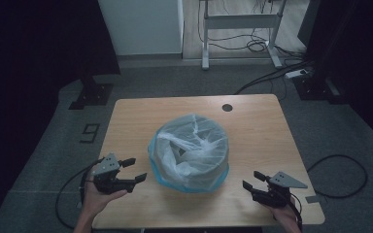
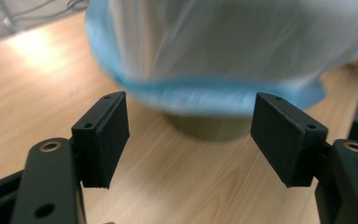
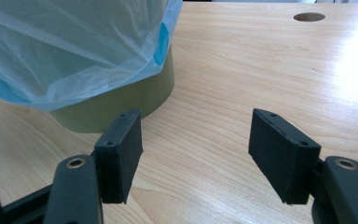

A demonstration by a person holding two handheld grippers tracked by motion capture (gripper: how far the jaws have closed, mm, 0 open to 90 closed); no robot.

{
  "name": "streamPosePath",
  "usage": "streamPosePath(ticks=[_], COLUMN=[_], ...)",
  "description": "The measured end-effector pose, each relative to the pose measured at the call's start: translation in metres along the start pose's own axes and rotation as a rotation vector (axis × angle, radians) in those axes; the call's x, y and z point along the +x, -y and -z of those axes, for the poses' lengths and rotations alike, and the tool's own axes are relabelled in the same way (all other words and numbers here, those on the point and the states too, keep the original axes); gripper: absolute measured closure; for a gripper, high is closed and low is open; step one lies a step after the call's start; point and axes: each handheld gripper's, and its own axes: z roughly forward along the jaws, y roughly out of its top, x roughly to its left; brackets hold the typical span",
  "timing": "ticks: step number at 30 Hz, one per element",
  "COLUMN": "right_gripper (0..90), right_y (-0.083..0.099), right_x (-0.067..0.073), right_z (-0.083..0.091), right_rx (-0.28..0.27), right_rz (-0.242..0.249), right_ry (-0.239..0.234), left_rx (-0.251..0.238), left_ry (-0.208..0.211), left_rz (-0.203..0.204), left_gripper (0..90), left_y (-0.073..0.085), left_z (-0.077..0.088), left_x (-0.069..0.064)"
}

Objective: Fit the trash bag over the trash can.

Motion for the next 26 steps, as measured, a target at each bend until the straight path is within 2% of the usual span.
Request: streamPosePath(ticks=[1, 2, 3, 4, 6, 11, 26], right_gripper=[34.2, 34.1, 34.1, 34.0, 33.9, 33.8, 33.4], right_y=[0.0, 0.001, 0.001, 0.001, 0.002, 0.004, 0.005], right_x=[0.0, 0.0, 0.0, 0.0, 0.0, -0.002, -0.003], right_z=[0.0, -0.001, -0.001, -0.001, -0.002, -0.002, -0.001], right_rx=[0.0, 0.004, 0.004, 0.009, 0.013, 0.02, 0.018], right_rz=[0.0, 0.002, 0.002, 0.007, 0.01, 0.009, 0.011], right_ry=[0.0, 0.0, 0.0, 0.002, 0.006, 0.013, 0.02], left_rx=[0.0, 0.021, 0.021, 0.044, 0.06, 0.076, 0.054], left_ry=[0.0, -0.006, -0.006, -0.008, -0.012, -0.007, -0.004], left_rz=[0.0, 0.016, 0.016, 0.028, 0.035, 0.051, 0.066], left_gripper=[27.3, 27.3, 27.3, 27.3, 27.3, 27.3, 27.6], left_y=[0.0, 0.012, 0.012, 0.024, 0.033, 0.046, 0.047], left_z=[0.0, -0.004, -0.004, -0.008, -0.013, -0.023, -0.027], left_x=[0.0, 0.001, 0.001, 0.001, 0.001, 0.0, 0.002])
